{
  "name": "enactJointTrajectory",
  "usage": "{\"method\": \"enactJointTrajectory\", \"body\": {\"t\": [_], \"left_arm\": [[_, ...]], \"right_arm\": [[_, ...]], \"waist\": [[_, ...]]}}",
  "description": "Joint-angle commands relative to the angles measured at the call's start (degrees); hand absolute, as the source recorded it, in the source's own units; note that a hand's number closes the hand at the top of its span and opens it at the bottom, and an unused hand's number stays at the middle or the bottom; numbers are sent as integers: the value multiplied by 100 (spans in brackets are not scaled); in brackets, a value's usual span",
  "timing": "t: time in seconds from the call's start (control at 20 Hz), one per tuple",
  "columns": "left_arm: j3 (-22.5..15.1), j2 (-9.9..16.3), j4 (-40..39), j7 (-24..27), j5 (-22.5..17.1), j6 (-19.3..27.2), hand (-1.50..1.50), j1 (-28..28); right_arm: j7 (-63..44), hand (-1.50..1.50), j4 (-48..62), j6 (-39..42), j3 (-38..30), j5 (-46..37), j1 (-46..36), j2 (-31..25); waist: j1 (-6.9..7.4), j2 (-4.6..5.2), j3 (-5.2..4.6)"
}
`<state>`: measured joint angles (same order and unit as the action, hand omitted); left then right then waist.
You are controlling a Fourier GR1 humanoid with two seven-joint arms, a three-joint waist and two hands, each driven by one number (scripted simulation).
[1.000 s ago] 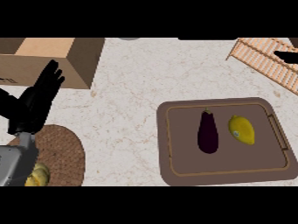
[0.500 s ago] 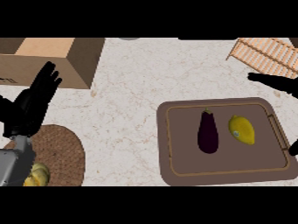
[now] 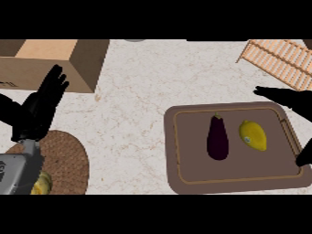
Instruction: Pick the lemon from the tray and place it in the tiered shelf
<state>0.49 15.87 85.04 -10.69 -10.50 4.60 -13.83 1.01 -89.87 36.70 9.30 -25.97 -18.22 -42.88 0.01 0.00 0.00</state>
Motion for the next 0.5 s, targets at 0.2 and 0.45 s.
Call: {"method": "enactJointTrajectory", "body": {"t": [0.2, 0.45], "left_arm": [[245, -60, -145, -136, 69, -125, 0, -281], [407, -48, 23, -251, 140, -222, 0, -185]], "right_arm": [[570, -150, -237, -88, -233, -702, 809, 83], [442, -150, 189, -15, -214, -1186, 427, 708]], "waist": [[-36, -3, 0], [-1, 0, 0]]}}
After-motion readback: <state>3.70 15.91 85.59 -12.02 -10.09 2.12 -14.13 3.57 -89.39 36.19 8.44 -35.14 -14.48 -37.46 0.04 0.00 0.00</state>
